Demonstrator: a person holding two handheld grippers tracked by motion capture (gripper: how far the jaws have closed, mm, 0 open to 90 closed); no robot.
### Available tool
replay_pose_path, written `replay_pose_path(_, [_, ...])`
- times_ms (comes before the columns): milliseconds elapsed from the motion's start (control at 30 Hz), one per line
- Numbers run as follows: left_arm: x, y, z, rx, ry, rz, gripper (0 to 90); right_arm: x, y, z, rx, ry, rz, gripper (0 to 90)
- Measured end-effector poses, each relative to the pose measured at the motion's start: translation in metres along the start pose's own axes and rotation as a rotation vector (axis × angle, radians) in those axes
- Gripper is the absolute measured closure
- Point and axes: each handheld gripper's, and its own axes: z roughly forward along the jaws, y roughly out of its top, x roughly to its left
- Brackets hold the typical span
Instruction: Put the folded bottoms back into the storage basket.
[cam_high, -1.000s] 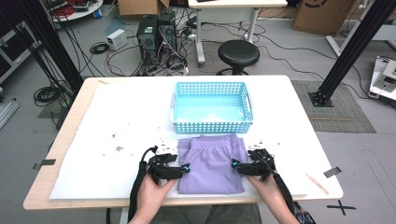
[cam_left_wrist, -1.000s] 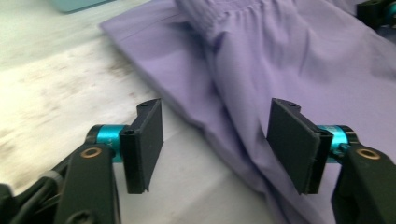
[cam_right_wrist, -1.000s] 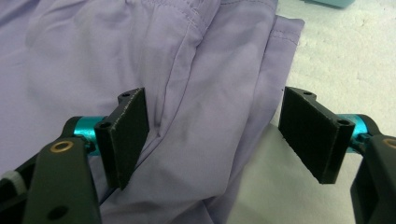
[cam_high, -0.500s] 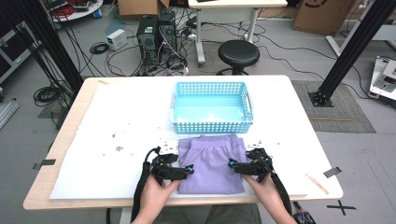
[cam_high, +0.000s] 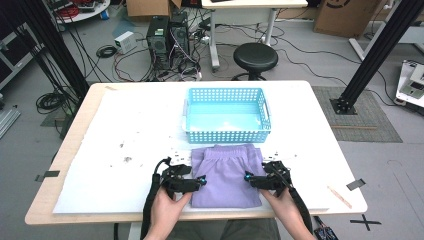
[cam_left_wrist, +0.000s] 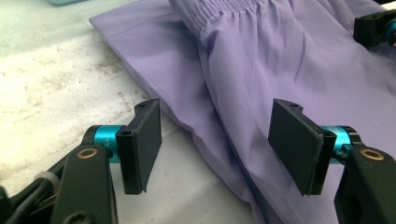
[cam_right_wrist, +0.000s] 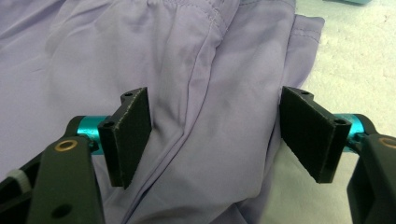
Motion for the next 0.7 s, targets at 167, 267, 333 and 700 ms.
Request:
replay_pose_path(167, [-0.009,0.002,0.006,0.004,0.03,0.018,33.2,0.01,0.002,0.004,0.02,-0.037,-0.049,23.4])
replay_pose_path(267, [-0.01,0.003,0.008,-0.006,0.023,-0.005,34.8,0.012,0.002,0.004,0.018,-0.05,-0.052,28.4])
replay_pose_path(333, [-0.013,0.004,0.01,-0.011,0.03,-0.002,38.5,0.012,0.002,0.004,0.013,-0.053,-0.058,34.2])
replay_pose_path(700, [-0.02,0.007,0.016,-0.015,0.042,0.024,63.7,0.02,0.003,0.006,-0.004,0.011,-0.117,71.7])
